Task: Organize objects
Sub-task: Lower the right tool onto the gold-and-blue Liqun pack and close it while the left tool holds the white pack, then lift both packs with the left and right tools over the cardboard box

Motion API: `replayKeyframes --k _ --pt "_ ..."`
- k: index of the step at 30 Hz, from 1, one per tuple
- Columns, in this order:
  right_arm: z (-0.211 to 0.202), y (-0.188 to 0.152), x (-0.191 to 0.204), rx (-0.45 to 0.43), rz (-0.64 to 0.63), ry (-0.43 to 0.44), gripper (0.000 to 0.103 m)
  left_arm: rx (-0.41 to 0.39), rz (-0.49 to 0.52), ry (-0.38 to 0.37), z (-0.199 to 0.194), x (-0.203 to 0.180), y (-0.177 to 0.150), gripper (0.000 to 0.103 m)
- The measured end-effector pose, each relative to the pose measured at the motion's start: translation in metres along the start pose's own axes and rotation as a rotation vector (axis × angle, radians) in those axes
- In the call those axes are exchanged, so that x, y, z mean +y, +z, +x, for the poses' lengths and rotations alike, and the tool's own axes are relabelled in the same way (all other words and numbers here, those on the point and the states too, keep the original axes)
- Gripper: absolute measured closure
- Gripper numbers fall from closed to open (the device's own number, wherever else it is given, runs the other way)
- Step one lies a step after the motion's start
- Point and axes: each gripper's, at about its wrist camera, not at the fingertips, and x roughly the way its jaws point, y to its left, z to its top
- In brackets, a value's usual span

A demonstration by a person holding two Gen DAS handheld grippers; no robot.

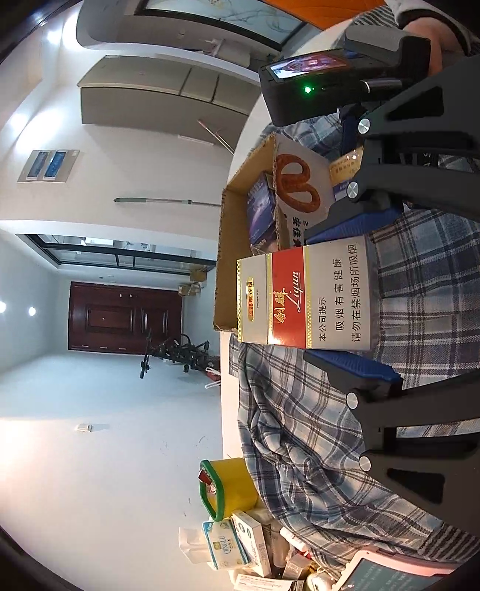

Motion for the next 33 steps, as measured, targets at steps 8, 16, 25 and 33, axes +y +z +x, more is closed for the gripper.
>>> replayKeyframes --k 8,16,25,33 --pt "0.003 0.000 0.001 0.007 -0.004 -0.001 0.013 0.002 0.000 -0.006 0.000 -0.001 0.000 0.044" --pt "-0.019 -0.004 0.005 -0.136 -0.016 0.026 0.013 -0.083 0.018 -0.032 -0.017 -0.004 0.001 0.044" --pt "-0.065 -0.007 0.016 -0.409 -0.062 0.012 0.013 -0.175 0.065 -0.016 -0.034 -0.012 0.001 0.044" --pt "-0.071 -0.003 0.003 -0.434 -0.061 0.018 0.013 -0.163 0.046 -0.008 -0.031 -0.007 0.003 0.044"
